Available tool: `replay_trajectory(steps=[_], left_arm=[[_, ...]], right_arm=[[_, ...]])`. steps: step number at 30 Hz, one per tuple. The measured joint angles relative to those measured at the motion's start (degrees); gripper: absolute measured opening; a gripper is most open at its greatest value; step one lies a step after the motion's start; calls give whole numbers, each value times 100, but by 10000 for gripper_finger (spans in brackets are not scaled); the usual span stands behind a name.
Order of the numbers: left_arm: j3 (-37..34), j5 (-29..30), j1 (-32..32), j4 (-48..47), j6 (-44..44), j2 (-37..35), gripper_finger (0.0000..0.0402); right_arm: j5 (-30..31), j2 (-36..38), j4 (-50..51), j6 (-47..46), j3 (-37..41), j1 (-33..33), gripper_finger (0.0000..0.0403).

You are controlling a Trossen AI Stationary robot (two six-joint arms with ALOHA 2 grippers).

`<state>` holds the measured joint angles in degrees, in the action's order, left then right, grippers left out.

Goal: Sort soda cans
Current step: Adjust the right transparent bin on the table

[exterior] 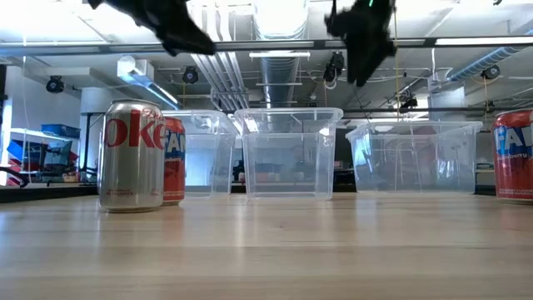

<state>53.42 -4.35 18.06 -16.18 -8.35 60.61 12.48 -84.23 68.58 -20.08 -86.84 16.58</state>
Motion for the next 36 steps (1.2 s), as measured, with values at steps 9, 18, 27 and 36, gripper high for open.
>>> replay_trajectory(steps=[9, 18, 27, 36], left_arm=[[-964, -227, -2, 1623, 444, -12, 151], [-1048, -247, -20, 1621, 547, -10, 151], [-1048, -416, -219, 1515, 591, -13, 151], [-1048, -419, -365, 1472, 595, -88, 151]], right_arm=[[-21, -254, -813, -247, 313, 1709, 232], [-382, -881, -1232, -325, 312, 2217, 219], [-196, -1300, -1298, -319, 312, 2421, 133], [69, -964, -1271, -350, 307, 2421, 31]])
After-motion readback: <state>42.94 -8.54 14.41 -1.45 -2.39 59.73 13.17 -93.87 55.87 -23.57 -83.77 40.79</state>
